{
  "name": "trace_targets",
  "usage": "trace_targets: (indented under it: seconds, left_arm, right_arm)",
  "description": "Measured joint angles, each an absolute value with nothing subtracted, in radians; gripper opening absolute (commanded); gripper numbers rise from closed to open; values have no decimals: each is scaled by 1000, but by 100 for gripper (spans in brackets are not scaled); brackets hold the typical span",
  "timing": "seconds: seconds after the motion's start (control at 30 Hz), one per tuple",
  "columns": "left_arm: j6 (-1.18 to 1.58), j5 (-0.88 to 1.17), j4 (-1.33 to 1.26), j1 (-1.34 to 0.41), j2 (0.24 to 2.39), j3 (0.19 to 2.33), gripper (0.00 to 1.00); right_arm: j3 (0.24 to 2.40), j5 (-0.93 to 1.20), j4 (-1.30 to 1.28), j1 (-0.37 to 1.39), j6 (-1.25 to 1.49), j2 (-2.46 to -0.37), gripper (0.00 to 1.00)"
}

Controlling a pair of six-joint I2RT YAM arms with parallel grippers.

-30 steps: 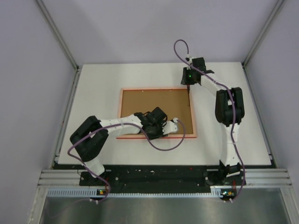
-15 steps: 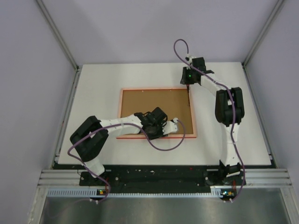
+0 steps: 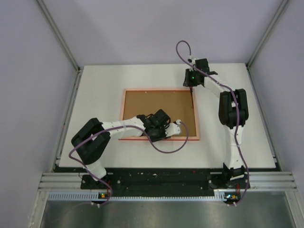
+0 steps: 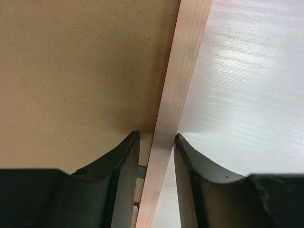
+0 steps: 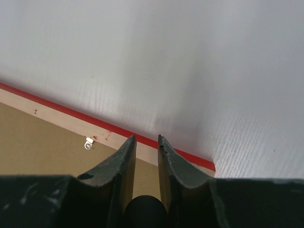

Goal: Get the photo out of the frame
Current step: Release the photo frame item from the photo frame.

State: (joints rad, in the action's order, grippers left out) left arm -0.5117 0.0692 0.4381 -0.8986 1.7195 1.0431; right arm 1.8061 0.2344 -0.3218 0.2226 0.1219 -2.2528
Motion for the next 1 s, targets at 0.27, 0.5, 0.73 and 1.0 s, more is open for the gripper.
trace_targets:
  seconds: [0.27,0.5,0.73,1.0]
  left_arm:
    - [-497,53,433,-899,1721,1043,38]
    - [-464,14,429,-905,1727,1047,29]
    - [-431,-43,430,-909,1746,1066,24]
    - [-417,-83,419,-911,1767,1085,24]
  right_arm:
    - [1806,234,-322,222,125,-2252,0]
    - [1780,221,-306,221,154,-2252,0]
    - [1746,198,-296,220,165,-2234,0]
    - [1684,196,-288,220,201,-2208,0]
